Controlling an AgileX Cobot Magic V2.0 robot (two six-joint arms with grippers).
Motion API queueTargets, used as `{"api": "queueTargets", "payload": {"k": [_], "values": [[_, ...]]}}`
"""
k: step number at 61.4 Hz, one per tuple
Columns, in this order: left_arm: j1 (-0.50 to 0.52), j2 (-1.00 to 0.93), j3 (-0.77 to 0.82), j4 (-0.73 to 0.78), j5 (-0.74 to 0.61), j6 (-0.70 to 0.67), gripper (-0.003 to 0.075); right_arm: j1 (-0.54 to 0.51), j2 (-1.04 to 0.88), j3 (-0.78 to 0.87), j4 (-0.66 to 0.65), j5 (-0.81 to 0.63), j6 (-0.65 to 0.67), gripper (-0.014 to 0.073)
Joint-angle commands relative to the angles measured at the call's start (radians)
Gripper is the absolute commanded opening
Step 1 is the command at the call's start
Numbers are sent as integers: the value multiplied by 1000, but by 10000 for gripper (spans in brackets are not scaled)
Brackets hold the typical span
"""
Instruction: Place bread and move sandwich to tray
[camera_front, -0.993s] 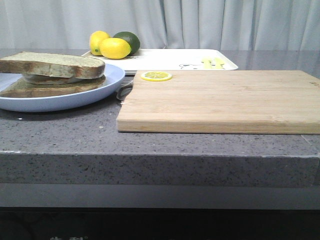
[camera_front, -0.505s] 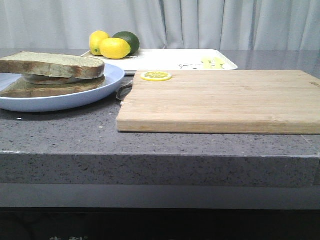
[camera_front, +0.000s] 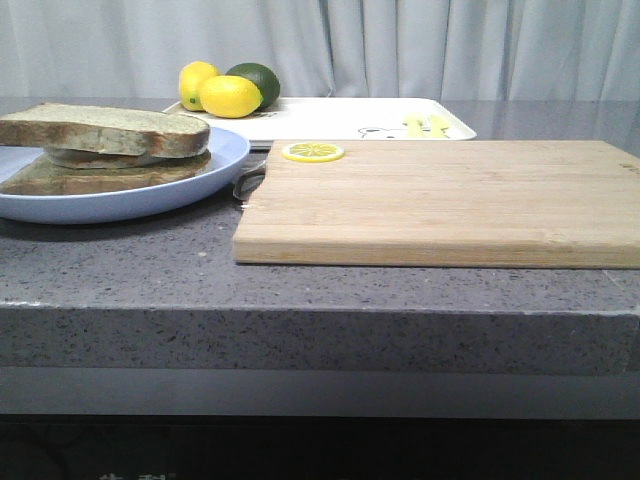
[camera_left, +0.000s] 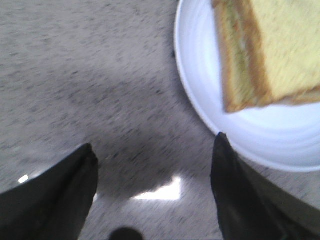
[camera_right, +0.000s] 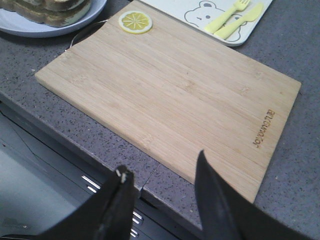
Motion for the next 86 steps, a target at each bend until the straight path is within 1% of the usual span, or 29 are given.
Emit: {"api": "queueTargets", "payload": {"k": [1,7,23,40,44,49,61,70,86], "values": [[57,56,-62,-184,-19,90,474,-6,3,-24,-6,-70,1,318],[87,122,-78,-296,-19,144,474,-6,3,-24,-6,-74,1,318],[86,279,-101,-517,-26,246,474,-6,3,-24,-6,-74,1,318],[86,393,-101,-555,-48,258,474,-6,3,-24,-6,-74,1,318],[86,405,-101,-556,-48,263,460,-6,3,-24,-6,-74,1,318],[86,416,-101,-562,-48,273,417,-6,3,-24,-6,-74,1,318],[86,425,-101,-562,-43,273,241,-6,3,-24,-6,-73,1,318],[86,425,-101,-562,-18,273,139,-6,3,-24,-6,-71,1,318],[86,423,-102,-601,9,281,-2,-6,3,-24,-6,-66,1,318]]}}
